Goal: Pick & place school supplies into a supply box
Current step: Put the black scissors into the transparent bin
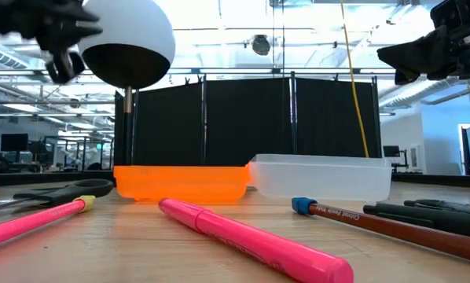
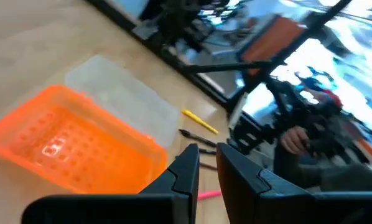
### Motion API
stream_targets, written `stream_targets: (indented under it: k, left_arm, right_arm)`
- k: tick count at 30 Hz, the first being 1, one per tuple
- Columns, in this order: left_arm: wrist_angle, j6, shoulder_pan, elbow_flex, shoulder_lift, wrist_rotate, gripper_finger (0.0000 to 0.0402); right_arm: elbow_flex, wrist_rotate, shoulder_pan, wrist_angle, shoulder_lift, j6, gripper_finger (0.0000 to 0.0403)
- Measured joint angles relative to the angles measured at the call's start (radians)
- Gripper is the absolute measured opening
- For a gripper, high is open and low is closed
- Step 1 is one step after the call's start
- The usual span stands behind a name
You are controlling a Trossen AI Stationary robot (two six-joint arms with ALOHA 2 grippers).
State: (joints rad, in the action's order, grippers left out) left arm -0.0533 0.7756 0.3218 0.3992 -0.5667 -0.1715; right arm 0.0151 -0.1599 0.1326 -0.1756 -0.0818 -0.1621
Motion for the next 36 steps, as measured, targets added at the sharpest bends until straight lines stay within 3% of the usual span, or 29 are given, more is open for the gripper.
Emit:
stream_targets:
  k: [9,15,18,22,31,36]
  left_arm:
    - [-0.523,0.492,0.279,0.606,-0.505,-0.425,0.0062]
    - [-0.917,0.899,0.343,0.938,-0.797,-0.521,0.0062]
    - [-1.026,1.07,0.338,0.996,-0.908,-0.466,0.0062]
    - [-1.06,1.212,0.309,1.001,-1.026,-0.308,0.0062]
    - [-1.055,1.162,0.242,1.001,-1.205,-0.038,0.0062]
    - [-1.065,1.163,0.188,1.001,-1.243,0.039,0.0063]
  right_arm:
    - [0.0,0.0,0.0,0.0,0.0,-0.019,0.0]
    - [0.0,0.003,0.0,0.0,0.0,0.002,0.0]
    - [0.0,0.003,0.0,-0.007,0.0,0.065,0.0]
    - [0.0,0.004,0.0,-0.033,0.0,0.144,0.0]
    - [0.0,0.007,0.0,-0.031,0.0,0.289,0.0]
    - [0.0,0.007,0.0,-0.031,0.0,0.277,0.0]
